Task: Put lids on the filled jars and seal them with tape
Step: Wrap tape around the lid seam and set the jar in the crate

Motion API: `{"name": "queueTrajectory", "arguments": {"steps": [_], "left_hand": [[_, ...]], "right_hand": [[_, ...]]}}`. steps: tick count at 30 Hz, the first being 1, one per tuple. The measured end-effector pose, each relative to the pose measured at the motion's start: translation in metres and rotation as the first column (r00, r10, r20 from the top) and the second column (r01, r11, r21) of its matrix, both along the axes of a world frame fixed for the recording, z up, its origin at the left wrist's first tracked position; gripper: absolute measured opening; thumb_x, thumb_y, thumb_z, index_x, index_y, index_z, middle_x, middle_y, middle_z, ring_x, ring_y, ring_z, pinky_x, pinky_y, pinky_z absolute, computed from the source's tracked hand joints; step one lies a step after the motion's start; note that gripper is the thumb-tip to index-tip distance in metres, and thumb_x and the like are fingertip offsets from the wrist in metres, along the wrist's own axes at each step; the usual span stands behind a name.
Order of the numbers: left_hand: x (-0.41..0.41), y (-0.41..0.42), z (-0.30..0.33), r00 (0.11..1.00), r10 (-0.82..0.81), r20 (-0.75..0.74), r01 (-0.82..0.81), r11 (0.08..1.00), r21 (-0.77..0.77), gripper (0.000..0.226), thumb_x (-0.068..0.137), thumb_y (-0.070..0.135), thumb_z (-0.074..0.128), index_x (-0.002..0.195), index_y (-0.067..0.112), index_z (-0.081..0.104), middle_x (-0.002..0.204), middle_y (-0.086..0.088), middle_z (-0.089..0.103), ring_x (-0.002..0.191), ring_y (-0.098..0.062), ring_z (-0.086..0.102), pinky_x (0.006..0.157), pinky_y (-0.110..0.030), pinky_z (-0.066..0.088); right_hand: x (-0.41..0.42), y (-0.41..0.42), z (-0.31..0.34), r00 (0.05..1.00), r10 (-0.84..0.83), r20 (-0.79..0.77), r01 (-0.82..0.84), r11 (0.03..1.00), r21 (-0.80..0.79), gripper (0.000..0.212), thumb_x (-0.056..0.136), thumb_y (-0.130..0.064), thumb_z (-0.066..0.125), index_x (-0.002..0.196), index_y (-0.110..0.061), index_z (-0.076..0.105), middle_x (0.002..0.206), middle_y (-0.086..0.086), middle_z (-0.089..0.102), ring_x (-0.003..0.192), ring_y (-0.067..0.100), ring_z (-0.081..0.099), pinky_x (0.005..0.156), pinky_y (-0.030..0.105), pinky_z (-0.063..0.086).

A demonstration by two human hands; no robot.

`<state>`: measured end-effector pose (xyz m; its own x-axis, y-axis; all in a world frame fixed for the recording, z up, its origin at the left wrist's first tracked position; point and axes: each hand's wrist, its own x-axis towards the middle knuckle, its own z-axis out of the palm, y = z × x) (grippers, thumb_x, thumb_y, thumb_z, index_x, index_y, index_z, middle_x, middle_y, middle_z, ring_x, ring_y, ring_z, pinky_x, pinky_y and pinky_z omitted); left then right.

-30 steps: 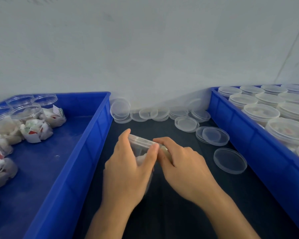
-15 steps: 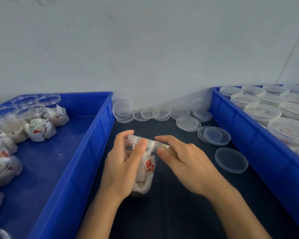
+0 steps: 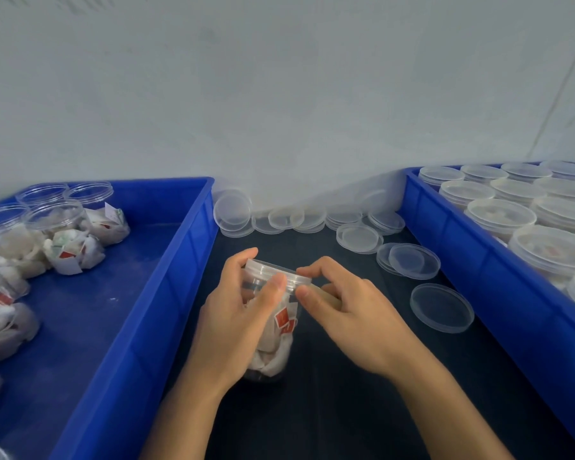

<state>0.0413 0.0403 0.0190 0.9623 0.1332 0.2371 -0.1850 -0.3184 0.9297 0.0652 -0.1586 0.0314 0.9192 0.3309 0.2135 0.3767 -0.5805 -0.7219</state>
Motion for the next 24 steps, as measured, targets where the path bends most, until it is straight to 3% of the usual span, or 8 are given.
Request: {"name": "queueTrajectory", "arguments": {"steps": [2, 5, 7, 10, 13, 16, 20, 24], "left_hand": [[-0.001, -0.003, 0.002, 0.999, 0.042, 0.009, -0.043, 0.991, 0.130, 0.088, 0.074, 0.085, 0.058, 0.152, 0.047, 0.042, 0.119, 0.026, 0.068, 0.112, 0.004, 0.067, 0.097, -0.034, 0.059], [-0.005, -0.008, 0.006, 0.971, 0.205, 0.120, -0.233, 0.920, 0.315, 0.089, 0.076, 0.089, 0.049, 0.151, 0.043, 0.044, 0.123, 0.028, 0.062, 0.111, 0.008, 0.059, 0.093, -0.025, 0.051], [-0.007, -0.013, 0.007, 0.957, 0.253, 0.142, -0.288, 0.891, 0.353, 0.085, 0.079, 0.089, 0.044, 0.151, 0.044, 0.044, 0.135, 0.024, 0.061, 0.119, 0.003, 0.056, 0.095, -0.028, 0.047], [-0.007, -0.019, 0.006, 0.971, 0.230, 0.068, -0.239, 0.900, 0.364, 0.082, 0.082, 0.088, 0.032, 0.154, 0.049, 0.033, 0.151, 0.019, 0.055, 0.129, -0.009, 0.056, 0.097, -0.036, 0.045], [-0.006, -0.013, 0.004, 0.979, 0.202, 0.042, -0.205, 0.932, 0.298, 0.079, 0.081, 0.087, 0.030, 0.151, 0.051, 0.031, 0.147, 0.017, 0.056, 0.124, -0.009, 0.059, 0.099, -0.040, 0.049], [-0.003, -0.003, 0.003, 0.985, 0.172, 0.008, -0.171, 0.974, 0.145, 0.071, 0.079, 0.086, 0.039, 0.142, 0.052, 0.040, 0.127, 0.017, 0.065, 0.110, -0.005, 0.065, 0.096, -0.042, 0.055], [-0.002, 0.003, 0.003, 0.993, 0.118, 0.019, -0.119, 0.993, 0.017, 0.069, 0.079, 0.083, 0.049, 0.137, 0.045, 0.049, 0.117, 0.015, 0.070, 0.104, -0.006, 0.071, 0.093, -0.043, 0.059], [-0.001, 0.005, 0.000, 0.997, 0.068, 0.040, -0.067, 0.998, -0.021, 0.064, 0.081, 0.080, 0.054, 0.134, 0.044, 0.053, 0.110, 0.017, 0.072, 0.100, -0.004, 0.072, 0.083, -0.028, 0.056]], "right_hand": [[-0.001, 0.001, 0.001, 1.000, -0.011, 0.012, 0.011, 1.000, -0.011, 0.024, 0.102, -0.063, 0.046, 0.119, -0.048, 0.054, 0.068, -0.024, 0.062, 0.064, 0.003, 0.057, 0.060, 0.025, 0.035], [-0.002, 0.004, 0.002, 0.998, -0.041, 0.042, 0.043, 0.998, -0.037, 0.029, 0.102, -0.067, 0.043, 0.119, -0.047, 0.054, 0.069, -0.025, 0.062, 0.064, 0.003, 0.058, 0.058, 0.025, 0.035], [-0.003, 0.006, 0.002, 0.996, -0.064, 0.060, 0.067, 0.996, -0.054, 0.030, 0.103, -0.068, 0.041, 0.118, -0.047, 0.054, 0.070, -0.024, 0.062, 0.066, 0.004, 0.058, 0.058, 0.025, 0.035], [-0.004, 0.008, 0.000, 0.995, -0.057, 0.076, 0.064, 0.994, -0.085, 0.025, 0.105, -0.062, 0.041, 0.121, -0.046, 0.053, 0.074, -0.026, 0.063, 0.070, 0.005, 0.059, 0.059, 0.025, 0.034], [-0.004, 0.007, 0.000, 1.000, 0.003, 0.017, -0.003, 0.999, -0.049, 0.026, 0.107, -0.045, 0.043, 0.132, -0.047, 0.051, 0.076, -0.021, 0.063, 0.073, 0.007, 0.059, 0.062, 0.025, 0.036], [-0.003, 0.005, 0.001, 0.998, 0.068, -0.010, -0.068, 0.998, 0.018, 0.036, 0.109, -0.035, 0.044, 0.142, -0.049, 0.049, 0.076, -0.012, 0.062, 0.070, 0.007, 0.057, 0.065, 0.025, 0.038], [-0.002, 0.003, 0.002, 0.997, 0.082, 0.016, -0.082, 0.995, 0.050, 0.033, 0.108, -0.037, 0.048, 0.138, -0.051, 0.051, 0.071, -0.014, 0.059, 0.066, 0.006, 0.055, 0.064, 0.025, 0.037], [0.003, -0.005, 0.002, 0.997, 0.072, -0.005, -0.071, 0.994, 0.083, 0.031, 0.105, -0.043, 0.055, 0.135, -0.051, 0.054, 0.065, -0.007, 0.055, 0.060, 0.006, 0.051, 0.062, 0.028, 0.038]]}}
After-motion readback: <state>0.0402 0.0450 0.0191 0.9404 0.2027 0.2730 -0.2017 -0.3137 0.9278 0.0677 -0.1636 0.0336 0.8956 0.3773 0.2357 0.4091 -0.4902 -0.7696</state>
